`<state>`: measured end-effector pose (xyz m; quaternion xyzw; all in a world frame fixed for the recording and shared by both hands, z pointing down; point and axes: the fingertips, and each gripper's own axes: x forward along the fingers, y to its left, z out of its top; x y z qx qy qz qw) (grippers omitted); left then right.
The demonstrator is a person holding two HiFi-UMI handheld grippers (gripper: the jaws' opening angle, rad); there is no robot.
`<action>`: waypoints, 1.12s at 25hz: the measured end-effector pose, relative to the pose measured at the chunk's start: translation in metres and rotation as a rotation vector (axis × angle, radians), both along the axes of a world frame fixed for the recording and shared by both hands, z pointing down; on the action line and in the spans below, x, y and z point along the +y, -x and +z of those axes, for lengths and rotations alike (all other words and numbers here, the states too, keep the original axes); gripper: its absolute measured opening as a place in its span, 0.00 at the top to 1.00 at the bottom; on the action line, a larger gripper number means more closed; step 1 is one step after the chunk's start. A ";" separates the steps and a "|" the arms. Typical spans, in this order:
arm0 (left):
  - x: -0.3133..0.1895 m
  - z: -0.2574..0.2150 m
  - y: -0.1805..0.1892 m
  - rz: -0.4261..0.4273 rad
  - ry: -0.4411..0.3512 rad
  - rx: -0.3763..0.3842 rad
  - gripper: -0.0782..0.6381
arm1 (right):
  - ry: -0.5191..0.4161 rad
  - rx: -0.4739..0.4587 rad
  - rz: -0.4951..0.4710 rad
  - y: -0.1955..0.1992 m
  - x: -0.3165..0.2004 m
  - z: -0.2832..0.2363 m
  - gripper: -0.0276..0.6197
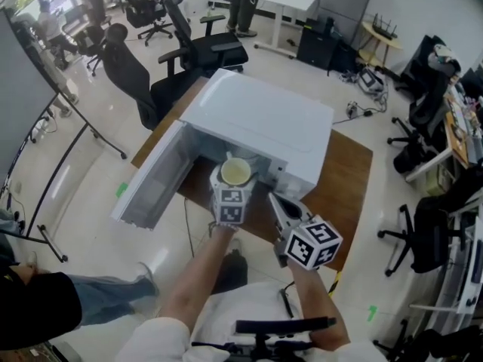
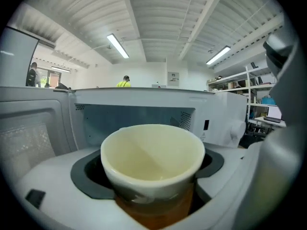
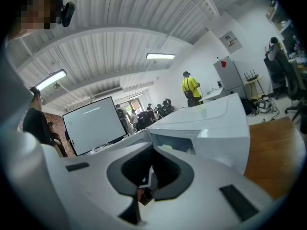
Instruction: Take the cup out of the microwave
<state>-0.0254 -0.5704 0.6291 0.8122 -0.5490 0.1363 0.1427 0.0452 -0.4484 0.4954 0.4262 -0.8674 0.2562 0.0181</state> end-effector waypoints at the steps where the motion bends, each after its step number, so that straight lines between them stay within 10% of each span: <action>1: 0.009 -0.003 0.002 -0.003 0.002 0.002 0.24 | 0.006 -0.001 -0.001 0.000 0.004 0.000 0.94; 28: 0.272 -0.133 0.030 0.004 0.027 0.110 0.24 | 0.011 0.065 0.001 -0.015 0.129 0.011 0.94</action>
